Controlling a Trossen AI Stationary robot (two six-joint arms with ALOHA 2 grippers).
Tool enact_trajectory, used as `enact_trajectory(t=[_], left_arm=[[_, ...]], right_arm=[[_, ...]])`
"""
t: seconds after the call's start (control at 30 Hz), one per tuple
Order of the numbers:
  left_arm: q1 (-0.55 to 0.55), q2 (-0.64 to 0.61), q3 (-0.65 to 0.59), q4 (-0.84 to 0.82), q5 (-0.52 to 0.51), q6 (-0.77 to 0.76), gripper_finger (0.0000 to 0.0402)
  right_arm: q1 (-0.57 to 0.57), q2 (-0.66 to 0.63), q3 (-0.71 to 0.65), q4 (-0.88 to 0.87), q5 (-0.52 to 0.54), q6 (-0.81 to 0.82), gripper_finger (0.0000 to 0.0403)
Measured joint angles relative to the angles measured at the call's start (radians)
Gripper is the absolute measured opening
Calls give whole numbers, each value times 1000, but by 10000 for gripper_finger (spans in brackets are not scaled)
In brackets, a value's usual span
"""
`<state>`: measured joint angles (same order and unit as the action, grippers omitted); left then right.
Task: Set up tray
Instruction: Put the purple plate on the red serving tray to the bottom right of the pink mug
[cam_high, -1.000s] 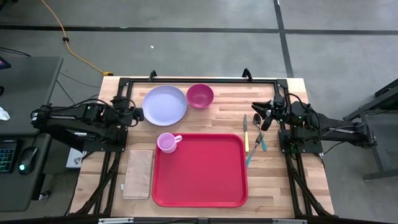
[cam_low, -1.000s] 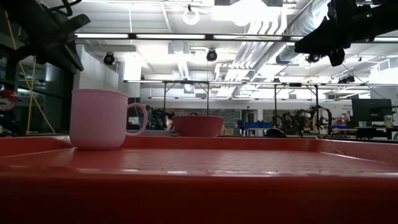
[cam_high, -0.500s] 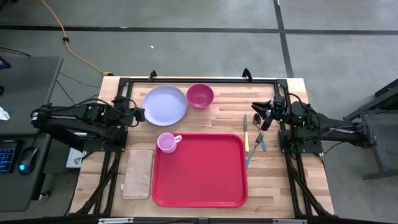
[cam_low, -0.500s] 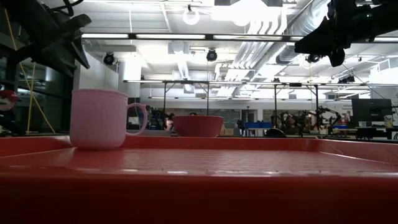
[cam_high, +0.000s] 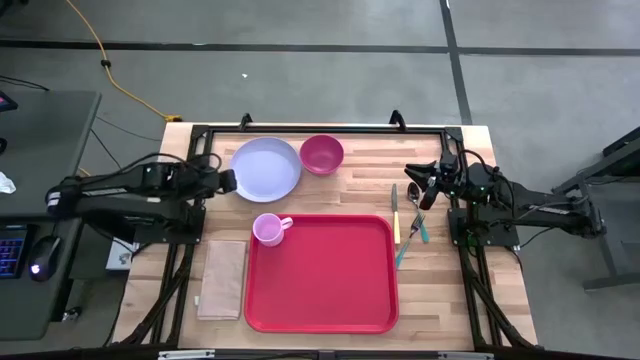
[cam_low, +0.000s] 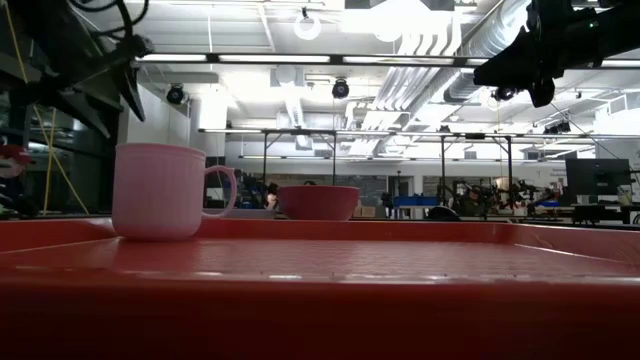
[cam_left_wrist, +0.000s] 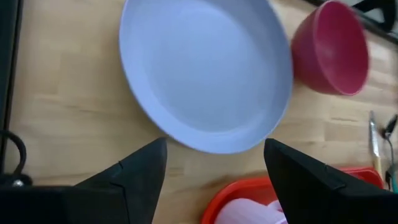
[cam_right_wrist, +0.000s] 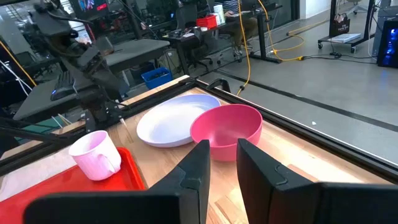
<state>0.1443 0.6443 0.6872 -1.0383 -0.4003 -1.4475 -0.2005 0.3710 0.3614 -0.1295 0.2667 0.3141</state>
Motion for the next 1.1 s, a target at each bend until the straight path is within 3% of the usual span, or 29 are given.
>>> enact_trajectory(t=[0.27,0.73,1.1], left_arm=[[198,103,0,5,144,13,300],[528,289,0,99,346,178,300],[633,460,0,103,391,273,299]], right_arm=[[0,0,0,0,-7,0,57],[0,0,0,0,-9,0,57],[0,0,0,3,-7,1,57]])
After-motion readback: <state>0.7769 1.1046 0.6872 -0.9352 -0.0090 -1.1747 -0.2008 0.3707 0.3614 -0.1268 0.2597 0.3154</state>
